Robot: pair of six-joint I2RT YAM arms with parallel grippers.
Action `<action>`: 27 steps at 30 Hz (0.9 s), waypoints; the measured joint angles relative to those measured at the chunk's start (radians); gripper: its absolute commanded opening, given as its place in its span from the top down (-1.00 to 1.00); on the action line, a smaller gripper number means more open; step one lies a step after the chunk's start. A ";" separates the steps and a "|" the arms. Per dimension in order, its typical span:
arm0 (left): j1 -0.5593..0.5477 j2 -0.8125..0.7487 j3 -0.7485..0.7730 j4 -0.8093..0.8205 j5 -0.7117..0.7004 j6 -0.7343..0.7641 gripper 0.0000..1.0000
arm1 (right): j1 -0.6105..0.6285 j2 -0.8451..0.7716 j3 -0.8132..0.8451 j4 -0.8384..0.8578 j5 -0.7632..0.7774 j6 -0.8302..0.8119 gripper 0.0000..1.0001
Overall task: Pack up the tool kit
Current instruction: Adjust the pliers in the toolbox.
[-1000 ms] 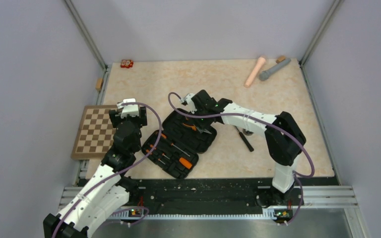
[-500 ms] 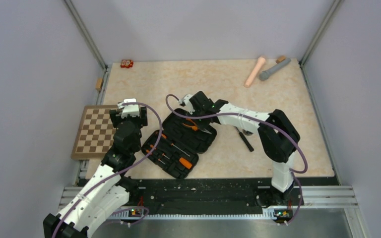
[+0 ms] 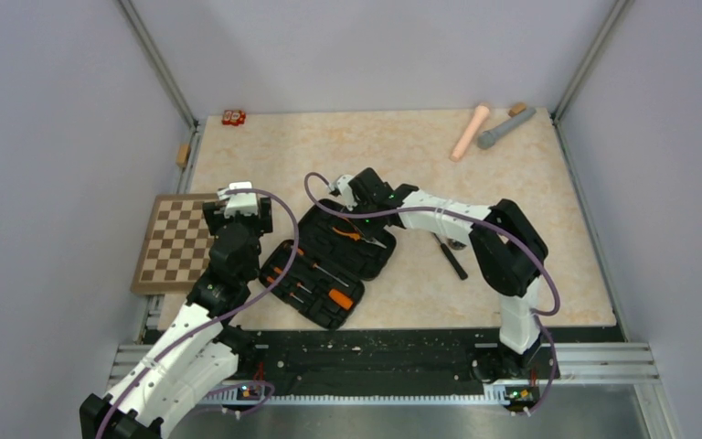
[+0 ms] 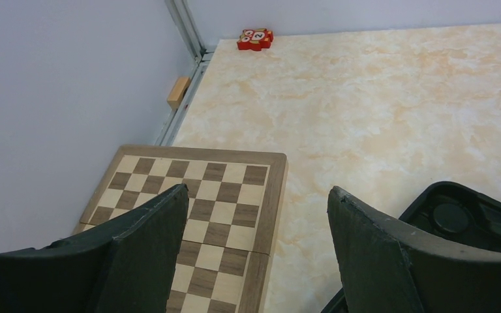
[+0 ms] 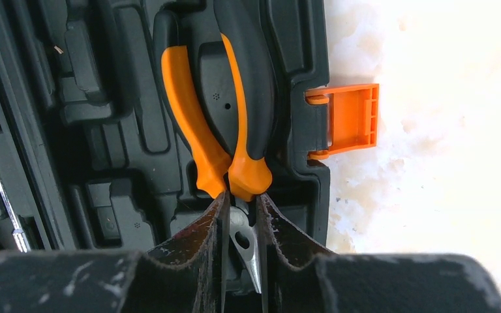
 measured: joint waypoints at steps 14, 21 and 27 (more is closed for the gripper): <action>0.000 0.125 0.220 -0.271 0.216 -0.288 -0.53 | -0.015 -0.029 0.024 0.014 -0.024 -0.037 0.28; 0.000 0.105 0.149 -0.367 0.274 -0.530 -0.45 | -0.071 -0.051 0.040 0.047 -0.032 -0.056 0.28; 0.000 0.131 0.063 -0.404 0.332 -0.656 -0.46 | -0.110 -0.053 0.000 0.070 -0.051 -0.061 0.28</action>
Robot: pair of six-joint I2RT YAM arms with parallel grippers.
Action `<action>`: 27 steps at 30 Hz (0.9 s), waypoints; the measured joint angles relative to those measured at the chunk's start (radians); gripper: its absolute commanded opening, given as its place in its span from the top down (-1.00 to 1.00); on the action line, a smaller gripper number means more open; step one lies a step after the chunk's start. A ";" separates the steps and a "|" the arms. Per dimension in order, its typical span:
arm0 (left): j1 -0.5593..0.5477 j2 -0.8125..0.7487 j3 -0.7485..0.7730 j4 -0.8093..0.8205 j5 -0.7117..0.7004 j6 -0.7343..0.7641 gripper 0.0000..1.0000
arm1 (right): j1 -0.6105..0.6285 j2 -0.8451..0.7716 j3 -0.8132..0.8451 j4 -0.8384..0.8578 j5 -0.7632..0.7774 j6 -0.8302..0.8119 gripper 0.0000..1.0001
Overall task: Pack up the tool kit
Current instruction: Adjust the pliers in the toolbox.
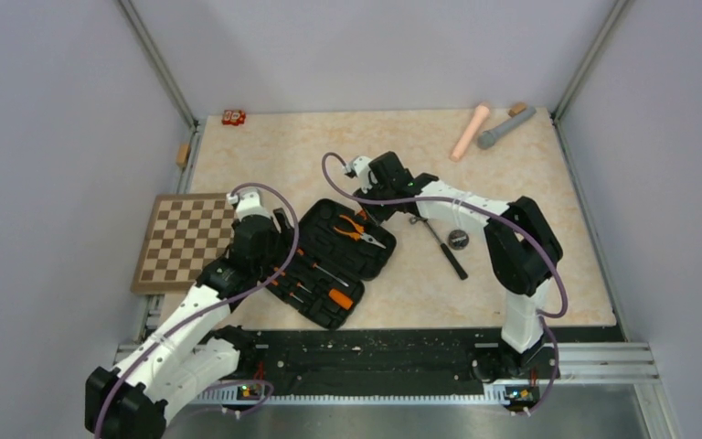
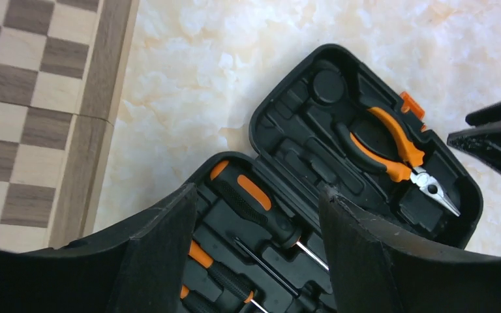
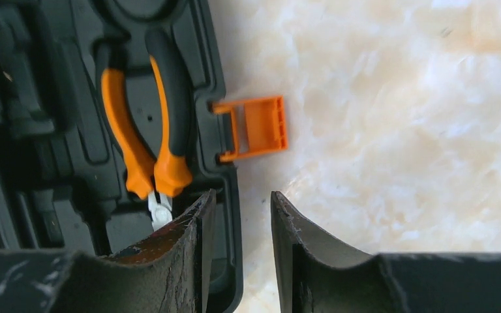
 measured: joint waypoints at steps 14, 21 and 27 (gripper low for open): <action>0.000 0.388 0.009 0.102 0.037 -0.068 -0.19 | -0.004 -0.094 -0.226 0.039 -0.055 0.106 0.85; 0.006 0.580 0.140 0.115 0.068 -0.043 -0.09 | 0.034 -0.195 -0.318 -0.035 -0.014 0.295 0.77; 0.002 0.578 0.213 0.118 0.133 -0.014 -0.14 | 0.082 -0.263 -0.274 -0.175 0.075 0.424 0.50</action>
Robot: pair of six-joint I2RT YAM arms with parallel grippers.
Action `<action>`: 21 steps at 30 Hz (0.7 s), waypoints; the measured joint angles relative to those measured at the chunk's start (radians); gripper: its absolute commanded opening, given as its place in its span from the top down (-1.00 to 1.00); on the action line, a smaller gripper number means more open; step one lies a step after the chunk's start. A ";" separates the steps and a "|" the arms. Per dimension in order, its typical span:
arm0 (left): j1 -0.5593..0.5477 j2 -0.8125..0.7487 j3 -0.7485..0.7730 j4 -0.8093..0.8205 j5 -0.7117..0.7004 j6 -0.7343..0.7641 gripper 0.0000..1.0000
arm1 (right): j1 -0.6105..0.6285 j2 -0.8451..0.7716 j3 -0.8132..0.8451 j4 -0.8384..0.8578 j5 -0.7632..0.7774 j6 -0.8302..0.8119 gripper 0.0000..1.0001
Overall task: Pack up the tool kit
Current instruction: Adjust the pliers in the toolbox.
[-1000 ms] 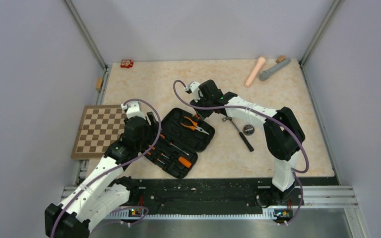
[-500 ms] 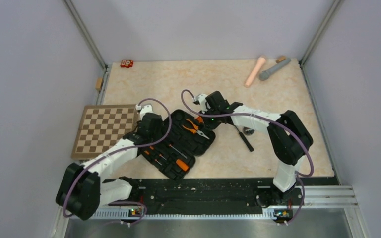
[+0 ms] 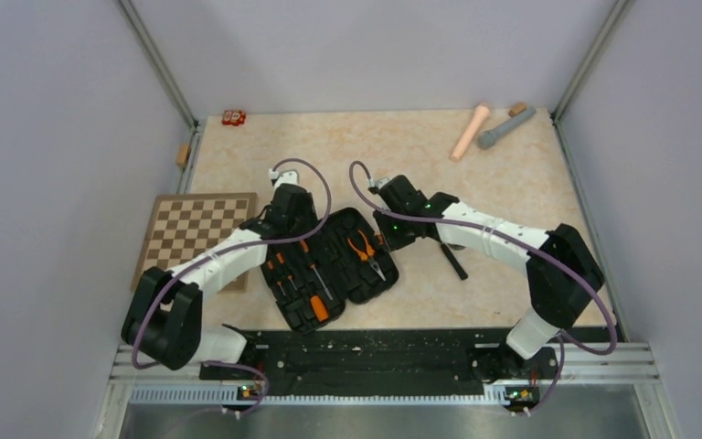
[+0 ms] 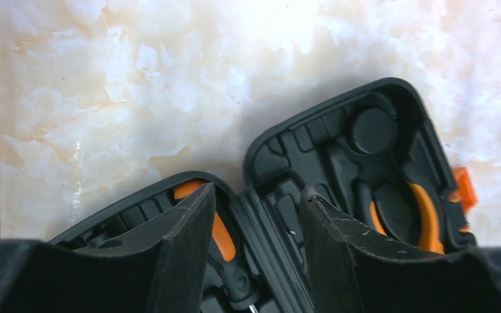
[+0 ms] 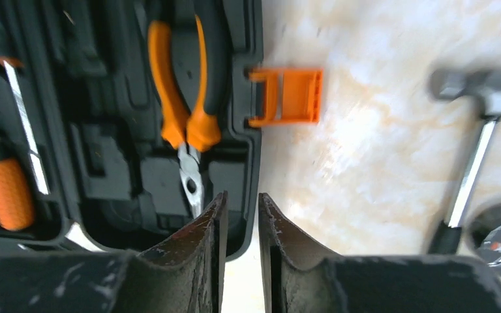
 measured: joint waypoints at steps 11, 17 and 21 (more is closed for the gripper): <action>-0.035 -0.177 -0.041 -0.019 0.030 -0.020 -0.17 | 0.023 0.061 0.323 -0.031 0.085 -0.006 0.54; -0.036 -0.178 -0.098 -0.050 0.029 -0.034 -0.06 | 0.079 0.223 0.355 -0.050 0.124 -0.028 0.71; -0.037 -0.178 -0.113 -0.057 0.033 -0.049 -0.03 | 0.088 0.288 0.355 -0.079 0.138 -0.034 0.75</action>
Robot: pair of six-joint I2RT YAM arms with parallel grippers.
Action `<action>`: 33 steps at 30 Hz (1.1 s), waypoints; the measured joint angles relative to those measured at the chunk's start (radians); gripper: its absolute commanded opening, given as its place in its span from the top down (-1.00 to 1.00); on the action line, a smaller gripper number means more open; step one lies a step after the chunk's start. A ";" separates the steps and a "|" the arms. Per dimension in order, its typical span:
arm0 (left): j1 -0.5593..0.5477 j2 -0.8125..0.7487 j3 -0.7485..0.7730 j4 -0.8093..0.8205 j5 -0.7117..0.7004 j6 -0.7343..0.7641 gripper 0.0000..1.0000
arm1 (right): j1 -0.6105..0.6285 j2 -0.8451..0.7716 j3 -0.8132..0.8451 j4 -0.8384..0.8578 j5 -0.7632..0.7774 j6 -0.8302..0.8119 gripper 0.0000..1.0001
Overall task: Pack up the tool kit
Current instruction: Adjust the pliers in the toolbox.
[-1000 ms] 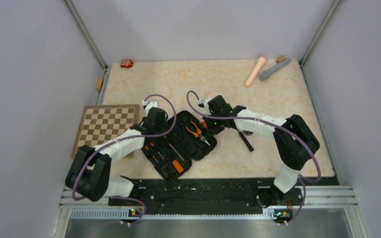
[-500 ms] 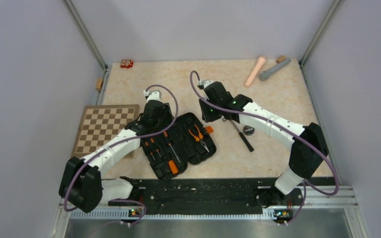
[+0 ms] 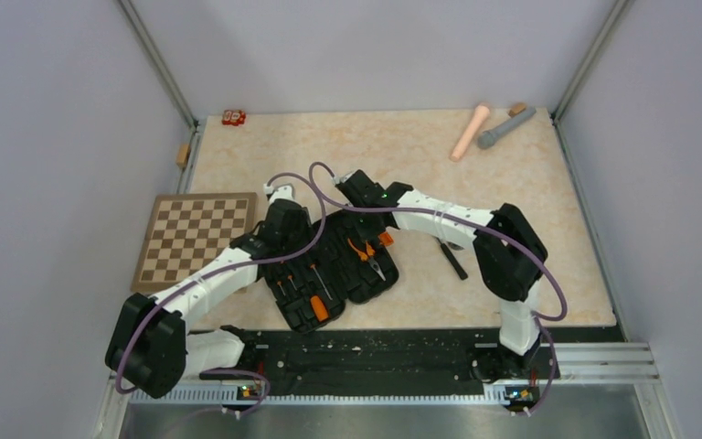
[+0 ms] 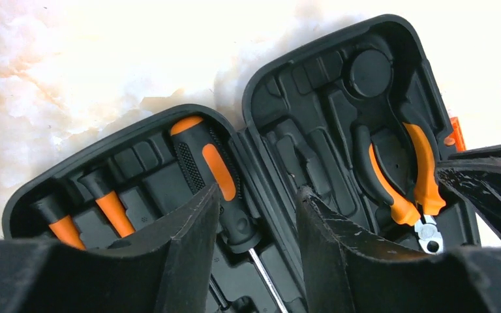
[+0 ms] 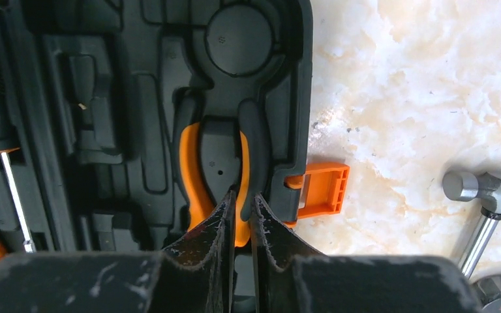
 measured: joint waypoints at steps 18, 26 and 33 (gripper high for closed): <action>-0.058 0.023 -0.021 0.012 0.042 -0.072 0.04 | -0.011 0.008 -0.069 0.071 0.029 0.063 1.00; -0.058 0.023 -0.038 0.017 0.048 -0.090 0.06 | -0.099 -0.051 -0.214 0.236 -0.163 0.154 1.00; -0.058 0.023 -0.045 0.029 0.048 -0.095 0.08 | -0.135 -0.026 -0.224 0.276 -0.251 0.192 1.00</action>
